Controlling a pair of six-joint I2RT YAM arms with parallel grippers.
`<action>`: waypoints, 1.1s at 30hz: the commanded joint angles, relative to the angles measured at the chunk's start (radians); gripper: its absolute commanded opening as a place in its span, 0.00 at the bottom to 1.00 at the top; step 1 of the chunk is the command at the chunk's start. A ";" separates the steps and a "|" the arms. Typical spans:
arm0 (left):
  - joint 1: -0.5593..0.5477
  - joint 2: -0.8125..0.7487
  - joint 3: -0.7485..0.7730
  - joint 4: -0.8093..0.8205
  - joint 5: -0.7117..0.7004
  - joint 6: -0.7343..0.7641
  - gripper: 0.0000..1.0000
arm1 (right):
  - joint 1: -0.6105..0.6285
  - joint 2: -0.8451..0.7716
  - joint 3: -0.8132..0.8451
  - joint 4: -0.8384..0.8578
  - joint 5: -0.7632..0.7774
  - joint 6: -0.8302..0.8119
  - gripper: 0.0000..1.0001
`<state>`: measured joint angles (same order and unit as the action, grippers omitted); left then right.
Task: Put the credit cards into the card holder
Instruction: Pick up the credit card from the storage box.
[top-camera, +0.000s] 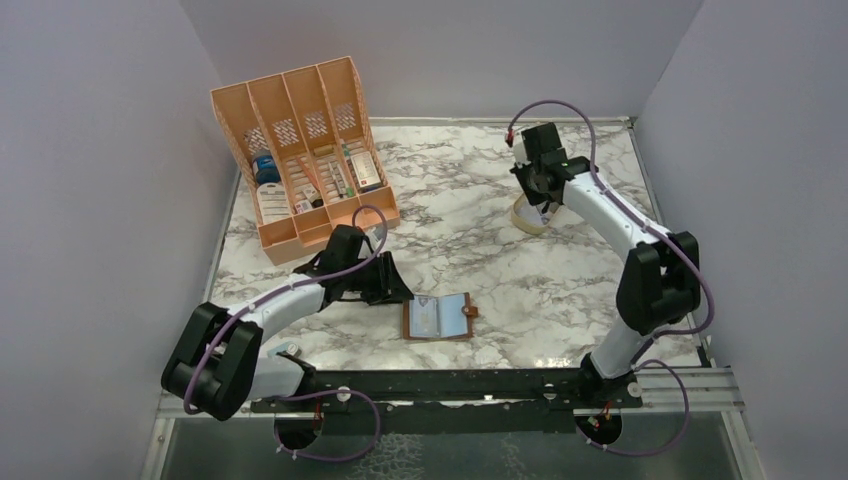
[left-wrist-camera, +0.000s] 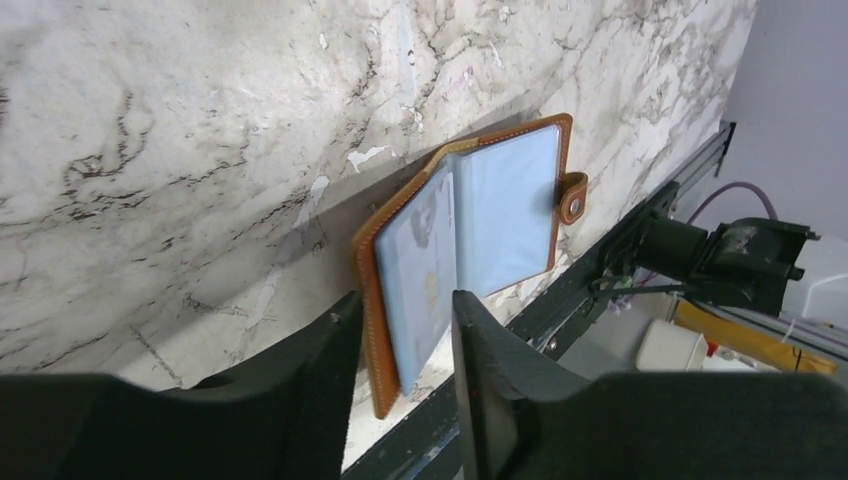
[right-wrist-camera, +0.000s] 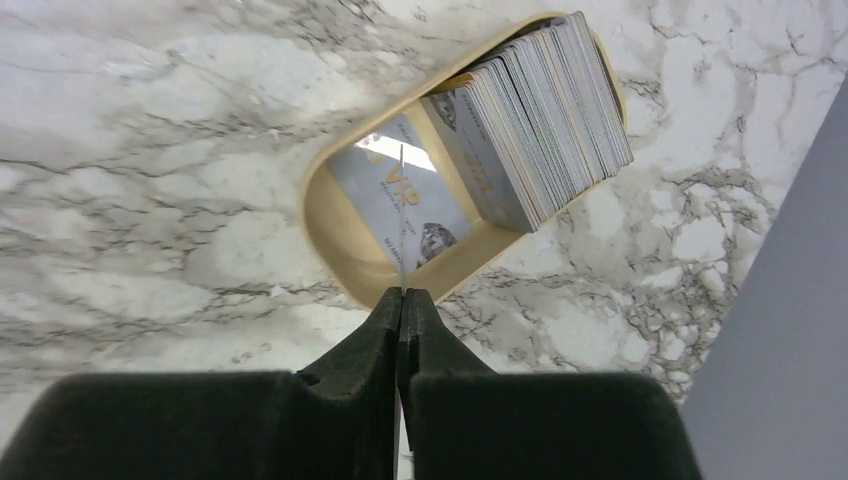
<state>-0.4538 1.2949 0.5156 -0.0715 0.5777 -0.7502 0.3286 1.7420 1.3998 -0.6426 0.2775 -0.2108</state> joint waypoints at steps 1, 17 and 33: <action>-0.002 -0.075 0.032 -0.056 -0.105 -0.010 0.44 | 0.014 -0.133 0.002 -0.062 -0.154 0.146 0.01; -0.002 -0.196 0.112 -0.008 -0.092 -0.031 0.69 | 0.065 -0.619 -0.470 0.356 -0.948 0.655 0.01; -0.003 -0.272 0.033 0.410 0.163 -0.253 0.70 | 0.115 -0.752 -0.829 0.918 -1.215 1.064 0.01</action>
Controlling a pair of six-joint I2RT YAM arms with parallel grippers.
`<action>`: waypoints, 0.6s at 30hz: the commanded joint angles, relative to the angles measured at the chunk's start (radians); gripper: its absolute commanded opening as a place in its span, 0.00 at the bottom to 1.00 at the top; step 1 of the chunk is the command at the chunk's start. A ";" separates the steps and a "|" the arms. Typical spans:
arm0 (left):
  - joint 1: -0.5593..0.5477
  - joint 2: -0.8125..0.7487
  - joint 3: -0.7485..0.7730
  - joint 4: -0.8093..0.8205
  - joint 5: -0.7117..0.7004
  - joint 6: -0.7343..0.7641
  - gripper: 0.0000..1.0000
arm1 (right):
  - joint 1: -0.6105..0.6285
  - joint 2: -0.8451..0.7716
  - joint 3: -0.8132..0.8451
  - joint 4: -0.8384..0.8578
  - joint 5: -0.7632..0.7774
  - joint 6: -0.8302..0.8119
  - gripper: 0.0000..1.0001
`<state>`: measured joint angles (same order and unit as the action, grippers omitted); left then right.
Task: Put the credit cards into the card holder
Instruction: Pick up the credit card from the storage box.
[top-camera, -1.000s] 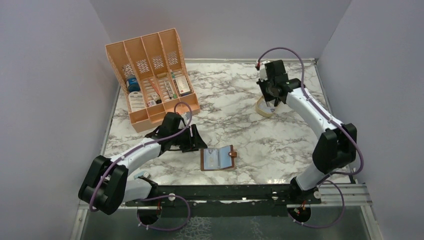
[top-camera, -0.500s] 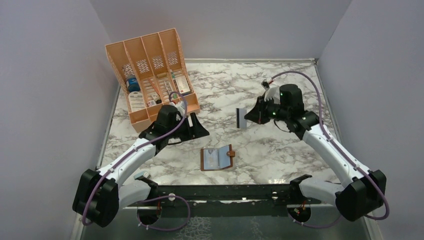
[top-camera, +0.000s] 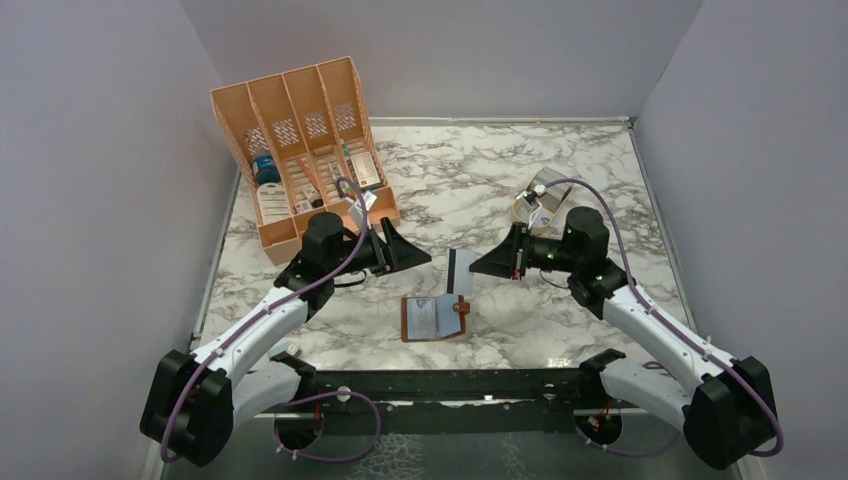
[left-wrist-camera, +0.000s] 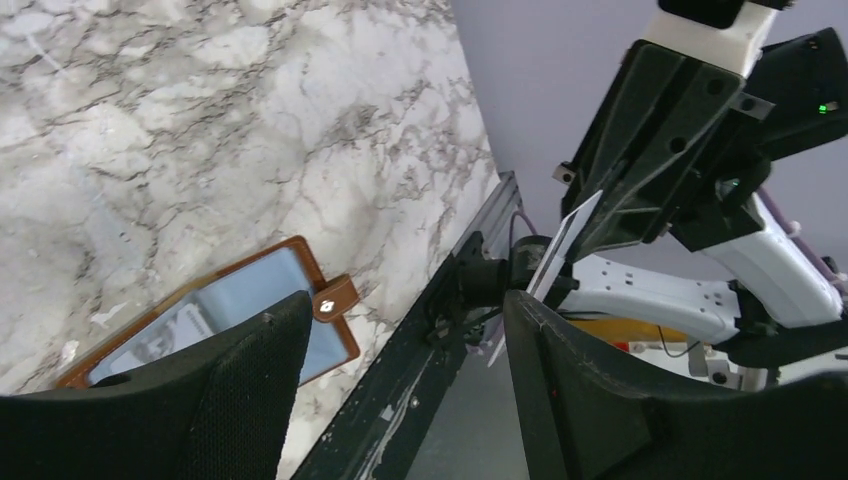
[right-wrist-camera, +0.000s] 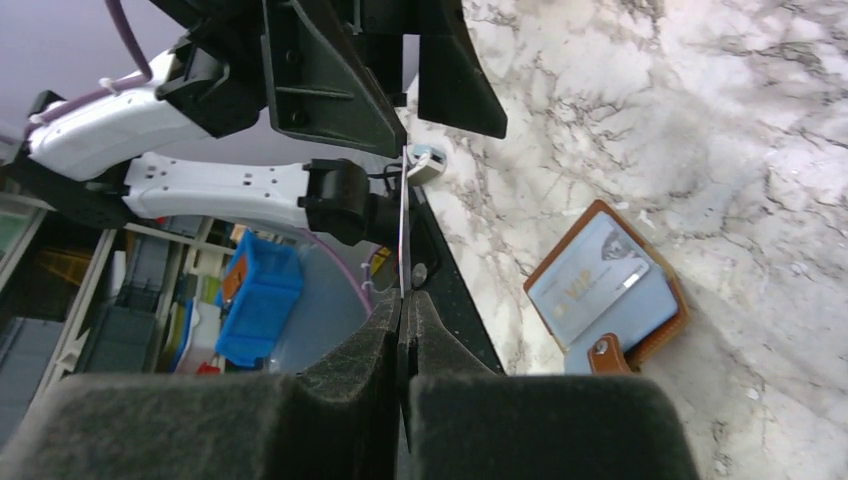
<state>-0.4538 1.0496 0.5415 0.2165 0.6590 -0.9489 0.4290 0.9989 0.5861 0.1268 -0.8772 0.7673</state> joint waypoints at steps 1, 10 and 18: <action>-0.005 -0.029 0.010 0.131 0.092 -0.062 0.69 | 0.018 0.001 -0.021 0.165 -0.068 0.097 0.01; -0.010 -0.001 0.020 0.148 0.132 -0.073 0.61 | 0.082 0.059 -0.031 0.262 -0.055 0.151 0.01; -0.016 -0.028 0.003 0.204 0.162 -0.119 0.61 | 0.111 0.105 -0.012 0.270 -0.037 0.167 0.01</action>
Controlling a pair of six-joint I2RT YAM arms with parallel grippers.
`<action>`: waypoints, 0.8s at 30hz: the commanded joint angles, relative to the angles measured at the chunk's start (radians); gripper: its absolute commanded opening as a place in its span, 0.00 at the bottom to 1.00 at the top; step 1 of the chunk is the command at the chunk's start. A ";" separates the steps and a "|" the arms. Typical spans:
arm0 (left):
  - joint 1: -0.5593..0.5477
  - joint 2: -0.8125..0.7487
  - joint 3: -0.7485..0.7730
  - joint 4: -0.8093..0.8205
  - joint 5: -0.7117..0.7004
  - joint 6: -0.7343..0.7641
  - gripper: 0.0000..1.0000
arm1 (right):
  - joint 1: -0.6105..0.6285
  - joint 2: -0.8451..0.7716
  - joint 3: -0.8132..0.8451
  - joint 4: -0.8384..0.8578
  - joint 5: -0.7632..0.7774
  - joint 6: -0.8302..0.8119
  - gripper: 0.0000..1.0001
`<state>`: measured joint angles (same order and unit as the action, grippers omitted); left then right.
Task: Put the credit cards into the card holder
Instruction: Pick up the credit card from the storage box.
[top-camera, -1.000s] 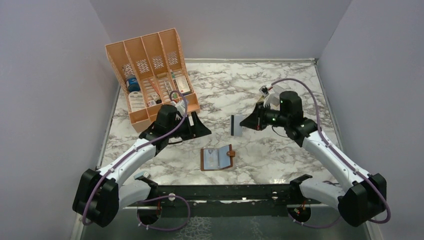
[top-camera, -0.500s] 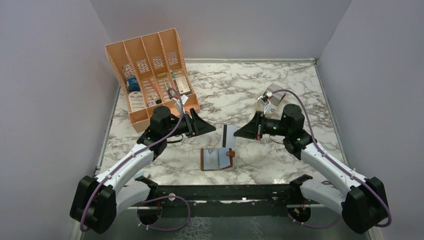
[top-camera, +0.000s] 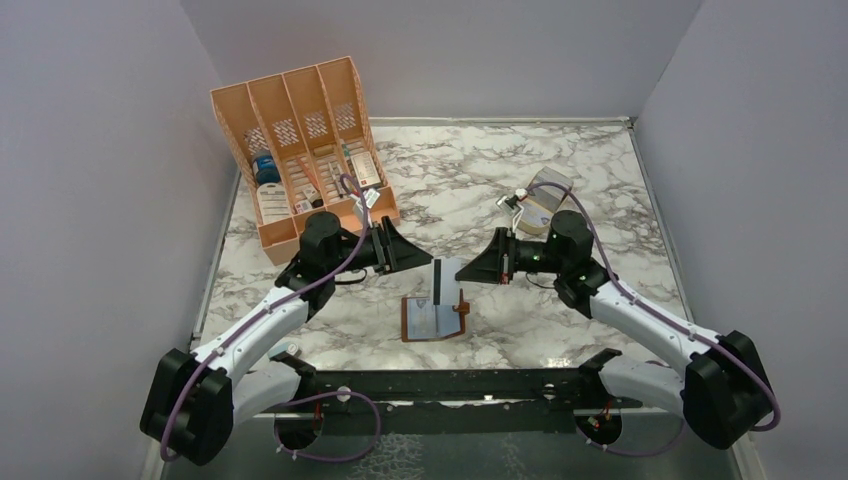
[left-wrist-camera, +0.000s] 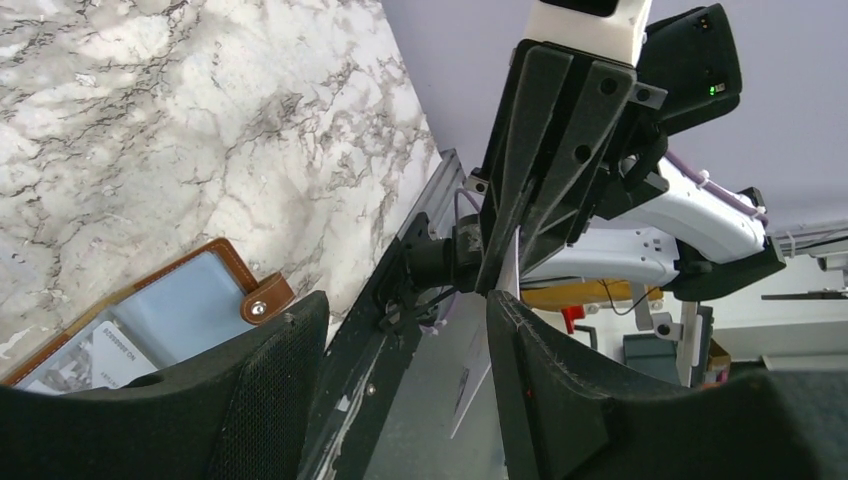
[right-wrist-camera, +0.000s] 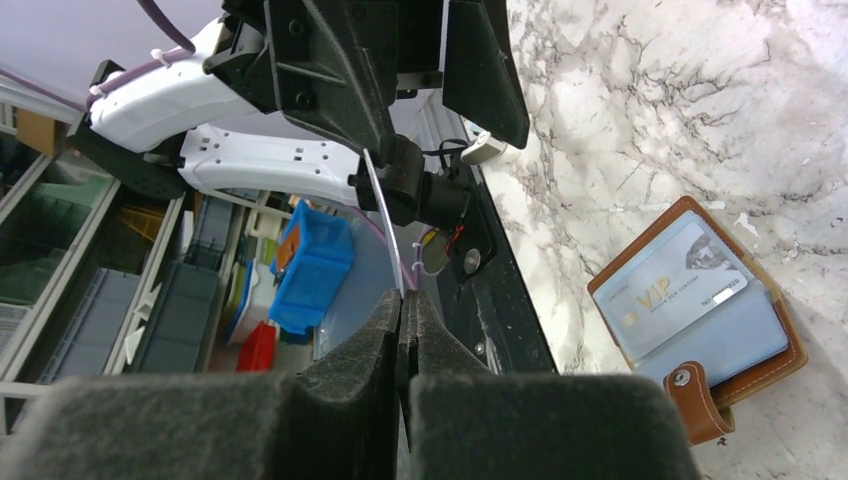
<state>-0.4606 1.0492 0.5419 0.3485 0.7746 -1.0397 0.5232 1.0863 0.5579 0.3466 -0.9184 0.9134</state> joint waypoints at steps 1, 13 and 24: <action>-0.011 -0.035 -0.001 0.076 0.045 -0.032 0.61 | 0.021 0.019 0.017 0.060 0.007 0.027 0.01; -0.011 -0.111 -0.035 0.089 0.004 -0.102 0.82 | 0.052 0.046 -0.018 0.122 -0.018 0.040 0.01; -0.011 -0.127 -0.063 0.089 0.026 -0.089 0.60 | 0.070 0.063 -0.024 0.268 0.012 0.121 0.01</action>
<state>-0.4671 0.9405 0.4976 0.4110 0.7784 -1.1309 0.5835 1.1347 0.5316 0.5114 -0.9184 0.9932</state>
